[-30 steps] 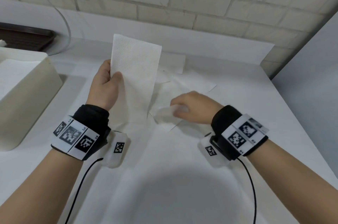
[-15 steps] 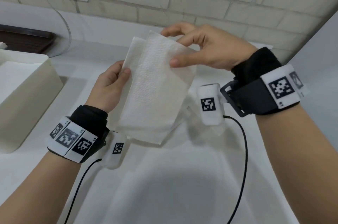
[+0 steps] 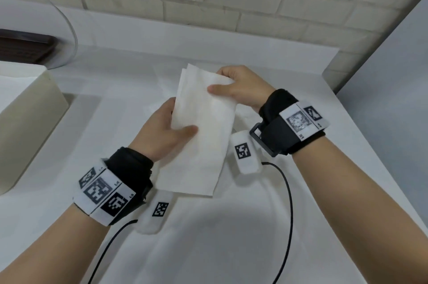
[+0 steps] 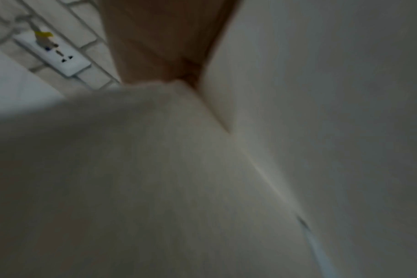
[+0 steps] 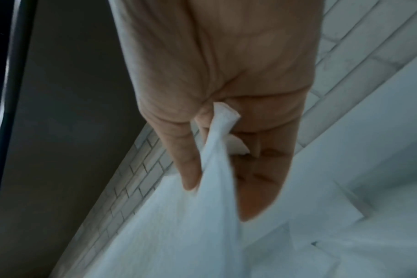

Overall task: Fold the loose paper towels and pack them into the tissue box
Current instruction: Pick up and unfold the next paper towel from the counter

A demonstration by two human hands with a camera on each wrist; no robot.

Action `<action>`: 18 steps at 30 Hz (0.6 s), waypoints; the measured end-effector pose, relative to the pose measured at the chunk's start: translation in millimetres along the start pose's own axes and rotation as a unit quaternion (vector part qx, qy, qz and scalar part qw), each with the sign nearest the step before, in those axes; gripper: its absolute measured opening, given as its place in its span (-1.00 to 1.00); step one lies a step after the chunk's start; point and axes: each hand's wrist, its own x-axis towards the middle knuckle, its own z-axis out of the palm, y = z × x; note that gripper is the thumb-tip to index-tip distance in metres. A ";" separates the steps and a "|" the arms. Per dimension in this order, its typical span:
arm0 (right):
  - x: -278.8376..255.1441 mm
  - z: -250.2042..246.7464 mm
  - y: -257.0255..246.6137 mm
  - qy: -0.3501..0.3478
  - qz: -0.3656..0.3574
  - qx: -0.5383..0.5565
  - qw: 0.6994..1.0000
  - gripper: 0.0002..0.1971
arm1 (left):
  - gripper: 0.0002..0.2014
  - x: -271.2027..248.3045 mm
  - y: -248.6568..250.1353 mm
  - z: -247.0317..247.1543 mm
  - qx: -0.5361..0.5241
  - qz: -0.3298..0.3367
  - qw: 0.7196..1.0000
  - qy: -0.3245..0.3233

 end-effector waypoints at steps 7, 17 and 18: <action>-21.0 -15.3 65.1 -0.150 0.185 -0.369 0.898 -0.30 | -0.67 7.9 -8.6 -22.9 0.040 -0.021 0.994 0.103; -41.4 7.3 86.3 -0.167 0.147 -0.431 0.874 -0.32 | -0.63 13.2 -11.3 -39.7 0.028 -0.035 0.988 0.147; -43.7 10.3 86.6 -0.165 0.143 -0.442 0.870 -0.30 | -0.63 12.6 -10.1 -40.0 0.028 -0.032 0.988 0.151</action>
